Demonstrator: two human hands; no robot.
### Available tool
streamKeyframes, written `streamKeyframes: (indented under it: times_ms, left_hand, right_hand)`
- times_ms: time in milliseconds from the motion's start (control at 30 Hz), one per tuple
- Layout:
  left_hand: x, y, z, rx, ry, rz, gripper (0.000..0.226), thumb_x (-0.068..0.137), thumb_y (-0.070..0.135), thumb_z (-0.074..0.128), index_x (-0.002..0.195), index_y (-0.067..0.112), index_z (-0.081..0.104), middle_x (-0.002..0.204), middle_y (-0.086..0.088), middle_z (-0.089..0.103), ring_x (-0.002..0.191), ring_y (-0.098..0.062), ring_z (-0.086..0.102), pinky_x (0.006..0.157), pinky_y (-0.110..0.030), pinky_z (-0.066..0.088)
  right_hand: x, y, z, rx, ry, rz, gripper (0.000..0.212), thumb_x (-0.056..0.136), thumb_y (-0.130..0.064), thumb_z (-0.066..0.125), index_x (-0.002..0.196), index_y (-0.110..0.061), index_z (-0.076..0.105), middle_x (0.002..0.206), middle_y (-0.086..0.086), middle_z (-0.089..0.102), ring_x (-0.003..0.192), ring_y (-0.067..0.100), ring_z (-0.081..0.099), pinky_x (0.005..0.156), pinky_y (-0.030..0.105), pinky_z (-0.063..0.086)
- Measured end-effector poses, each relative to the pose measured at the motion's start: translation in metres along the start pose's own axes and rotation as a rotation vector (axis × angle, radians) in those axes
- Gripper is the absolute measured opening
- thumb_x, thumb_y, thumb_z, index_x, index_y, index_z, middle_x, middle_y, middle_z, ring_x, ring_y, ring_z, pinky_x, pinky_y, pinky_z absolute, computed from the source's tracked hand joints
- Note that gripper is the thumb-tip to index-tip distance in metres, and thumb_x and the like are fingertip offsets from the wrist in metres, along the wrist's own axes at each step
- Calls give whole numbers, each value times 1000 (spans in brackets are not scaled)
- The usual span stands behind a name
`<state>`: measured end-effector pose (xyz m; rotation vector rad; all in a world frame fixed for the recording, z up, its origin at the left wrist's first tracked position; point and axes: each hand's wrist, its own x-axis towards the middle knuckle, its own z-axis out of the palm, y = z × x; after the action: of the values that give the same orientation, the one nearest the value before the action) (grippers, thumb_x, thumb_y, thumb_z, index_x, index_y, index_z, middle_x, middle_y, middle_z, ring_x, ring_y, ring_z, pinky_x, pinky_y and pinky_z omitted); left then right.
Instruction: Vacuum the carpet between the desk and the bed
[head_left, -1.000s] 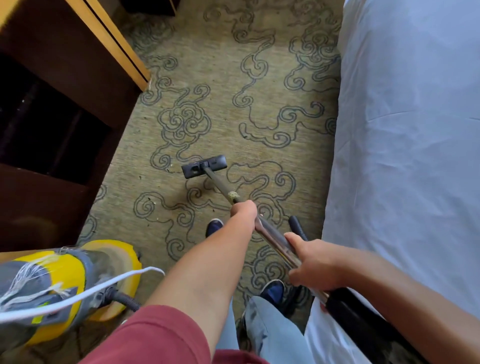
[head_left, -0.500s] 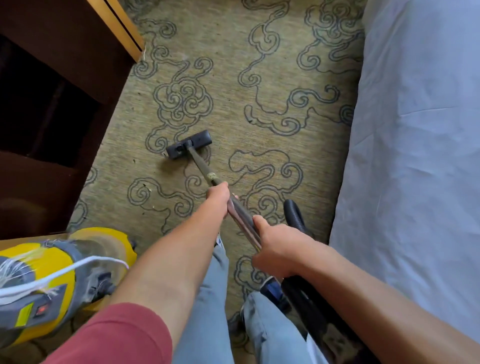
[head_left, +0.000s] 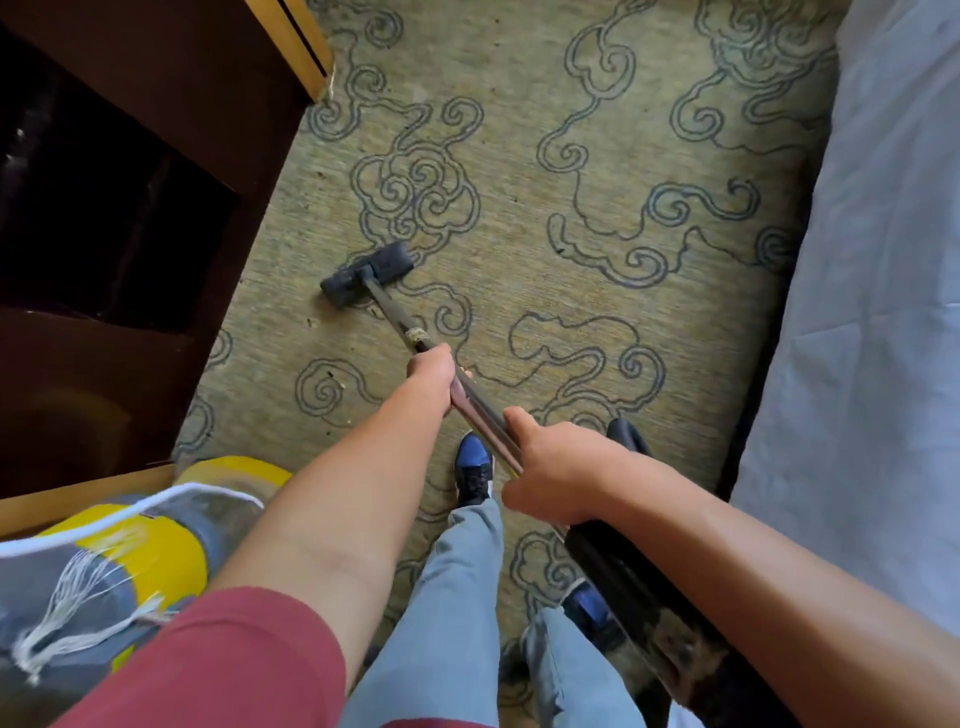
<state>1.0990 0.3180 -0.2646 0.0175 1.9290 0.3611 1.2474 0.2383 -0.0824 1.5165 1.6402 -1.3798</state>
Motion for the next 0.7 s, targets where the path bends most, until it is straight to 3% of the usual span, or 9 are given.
streamKeyframes:
  times_ms: [167, 433, 633, 700]
  left_hand:
    - [-6, -1, 0, 70, -38, -15, 45, 100, 34, 52, 134, 3, 54, 130, -18, 66, 121, -34, 65, 103, -45, 54]
    - [-42, -32, 8, 50, -63, -49, 44, 102, 34, 51, 133, 4, 52, 131, -17, 63, 121, -35, 62, 107, -47, 50]
    - [-75, -87, 18, 136, -120, -21, 46, 104, 32, 46, 139, 2, 51, 127, -12, 63, 113, -31, 64, 103, -40, 51]
    - [-85, -111, 21, 152, -115, -38, 47, 103, 34, 46, 135, 2, 54, 127, -16, 66, 115, -35, 65, 104, -45, 52]
  right_hand:
    - [1, 2, 7, -49, -11, 36, 76, 84, -28, 56, 150, -28, 18, 78, 2, 52, 77, 30, 58, 72, 38, 54]
    - [-33, 20, 22, -71, -27, 58, 74, 85, -31, 56, 150, -27, 20, 79, 1, 53, 73, 25, 59, 71, 37, 55]
    - [-75, 47, 56, -45, -62, 80, 78, 85, -28, 55, 153, -24, 18, 96, 7, 63, 88, 30, 64, 79, 40, 57]
    - [-93, 58, 71, -22, -70, 79, 77, 84, -28, 56, 151, -24, 20, 102, 8, 65, 92, 31, 64, 82, 41, 55]
